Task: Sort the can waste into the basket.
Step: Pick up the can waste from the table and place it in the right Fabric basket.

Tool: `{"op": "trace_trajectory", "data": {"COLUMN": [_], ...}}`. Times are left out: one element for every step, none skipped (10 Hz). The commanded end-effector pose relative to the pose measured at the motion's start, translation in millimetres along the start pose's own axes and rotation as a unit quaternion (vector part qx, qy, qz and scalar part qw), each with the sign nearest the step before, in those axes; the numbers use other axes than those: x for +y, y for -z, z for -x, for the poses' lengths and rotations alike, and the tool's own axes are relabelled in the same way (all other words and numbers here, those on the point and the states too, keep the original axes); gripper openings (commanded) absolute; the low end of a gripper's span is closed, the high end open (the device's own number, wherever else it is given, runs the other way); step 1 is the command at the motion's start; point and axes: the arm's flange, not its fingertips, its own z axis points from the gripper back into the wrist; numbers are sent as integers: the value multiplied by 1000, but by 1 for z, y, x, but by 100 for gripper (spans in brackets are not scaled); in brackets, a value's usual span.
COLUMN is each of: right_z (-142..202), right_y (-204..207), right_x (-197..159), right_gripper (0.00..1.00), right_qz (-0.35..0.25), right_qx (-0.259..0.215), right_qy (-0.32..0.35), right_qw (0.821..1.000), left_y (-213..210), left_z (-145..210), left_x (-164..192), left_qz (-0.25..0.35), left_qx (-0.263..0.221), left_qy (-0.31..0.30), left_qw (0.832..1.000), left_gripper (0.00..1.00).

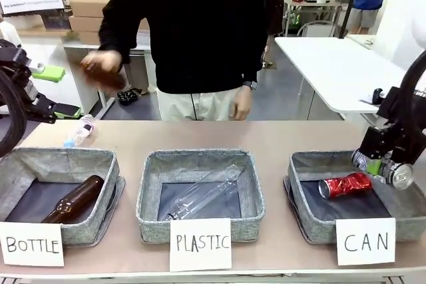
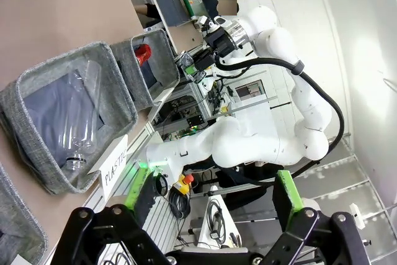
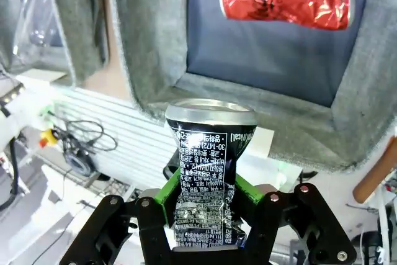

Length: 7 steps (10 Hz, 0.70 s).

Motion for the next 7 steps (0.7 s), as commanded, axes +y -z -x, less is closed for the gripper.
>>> {"op": "trace_trajectory", "data": {"right_z": [-5,-7,-7,-7,-6,-7,-7], "right_y": [-6,-8,-10,-11,-11,-12,-12], "right_x": [0,-2,-5,-6,-7,-7,-7], "right_gripper": [0,34,79,86,100,100,100], "right_qz": [-16,-24,-40,-51,-50,-49,-52], "right_qx": [-12,-26,-41,-53,-58,-60,-65], "right_qy": [-8,4,17,14,13,15,15], "right_qw": [1000,999,998,997,997,997,996], "left_y": [1,1,1,1,1,1,1], "left_z": [0,0,0,0,0,0,0], "left_x": [-2,-2,-2,-2,-2,-2,-2], "left_qz": [9,9,9,9,9,9,9], "left_qx": [-4,-4,-4,-4,-4,-4,-4], "left_qy": [5,5,5,5,5,5,5], "left_qw": [1000,1000,1000,1000,1000,1000,1000], "left_gripper": [100,100,100,100,100,100,100]}}
